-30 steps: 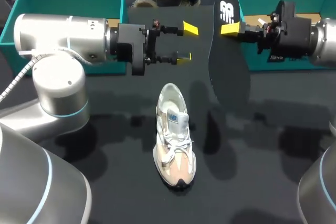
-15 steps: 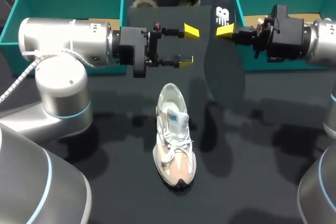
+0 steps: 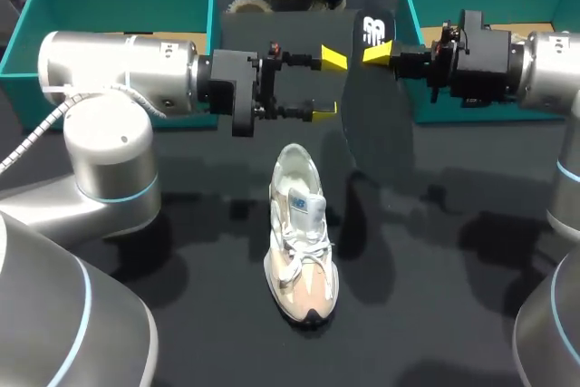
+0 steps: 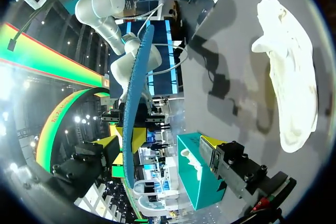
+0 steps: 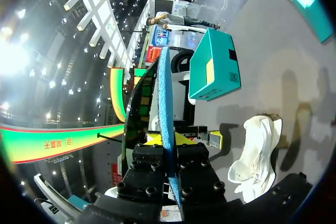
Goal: Take the shoe out of the shoebox, open the shoe tongue, remove and reinsert the insole, then place the shoe into the shoebox
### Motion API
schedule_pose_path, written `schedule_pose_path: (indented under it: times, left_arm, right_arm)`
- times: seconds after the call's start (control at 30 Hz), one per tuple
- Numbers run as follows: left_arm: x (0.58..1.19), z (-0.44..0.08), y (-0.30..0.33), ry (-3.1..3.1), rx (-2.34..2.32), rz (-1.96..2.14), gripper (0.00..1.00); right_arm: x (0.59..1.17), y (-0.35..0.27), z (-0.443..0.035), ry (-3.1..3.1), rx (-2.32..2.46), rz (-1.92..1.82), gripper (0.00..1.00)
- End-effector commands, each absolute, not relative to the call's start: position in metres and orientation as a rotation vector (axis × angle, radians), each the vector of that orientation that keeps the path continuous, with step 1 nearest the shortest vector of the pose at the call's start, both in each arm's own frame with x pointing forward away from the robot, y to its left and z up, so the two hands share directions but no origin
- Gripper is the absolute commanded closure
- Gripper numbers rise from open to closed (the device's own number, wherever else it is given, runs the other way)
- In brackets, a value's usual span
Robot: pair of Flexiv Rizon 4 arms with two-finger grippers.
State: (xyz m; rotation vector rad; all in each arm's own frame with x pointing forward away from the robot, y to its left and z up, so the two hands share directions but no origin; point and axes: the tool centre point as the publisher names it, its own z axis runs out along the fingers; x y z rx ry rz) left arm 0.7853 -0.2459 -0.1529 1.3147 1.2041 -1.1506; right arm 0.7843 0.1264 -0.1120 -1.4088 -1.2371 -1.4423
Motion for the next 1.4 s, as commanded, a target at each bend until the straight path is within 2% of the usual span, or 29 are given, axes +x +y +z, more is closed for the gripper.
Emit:
schedule_pose_path:
  times: [0.03,0.33,0.4,0.57,0.73,0.87,1.0,1.13,1.23,1.4]
  left_arm:
    - [0.786,-0.154,-0.248,1.185,1.302,-1.157,0.0]
    - [0.786,-0.156,-0.246,1.172,1.28,-1.164,0.0]
    - [0.784,-0.158,-0.25,1.167,1.29,-1.172,0.06]
    - [0.78,-0.16,-0.26,1.162,1.322,-1.172,0.14]
    - [0.775,-0.16,-0.265,1.156,1.327,-1.176,0.16]
    - [0.773,-0.158,-0.267,1.149,1.331,-1.175,0.22]
    - [0.773,-0.158,-0.269,1.143,1.325,-1.175,0.34]
    - [0.773,-0.157,-0.271,1.141,1.32,-1.153,0.4]
    - [0.774,-0.157,-0.271,1.14,1.31,-1.144,0.49]
    - [0.774,-0.158,-0.273,1.141,1.304,-1.136,0.53]
  right_arm:
    - [0.788,0.128,-0.118,-1.209,-1.44,-1.42,1.0]
    - [0.799,0.131,-0.133,-1.148,-1.522,-1.319,1.0]
    - [0.801,0.131,-0.134,-1.144,-1.535,-1.309,1.0]
    - [0.804,0.132,-0.138,-1.141,-1.559,-1.284,1.0]
    - [0.807,0.132,-0.141,-1.13,-1.577,-1.278,1.0]
    - [0.809,0.133,-0.144,-1.113,-1.589,-1.288,1.0]
    - [0.811,0.134,-0.145,-1.101,-1.595,-1.294,1.0]
    - [0.812,0.136,-0.147,-1.094,-1.598,-1.293,1.0]
    - [0.811,0.136,-0.148,-1.09,-1.601,-1.294,1.0]
    - [0.808,0.136,-0.15,-1.078,-1.606,-1.3,1.0]
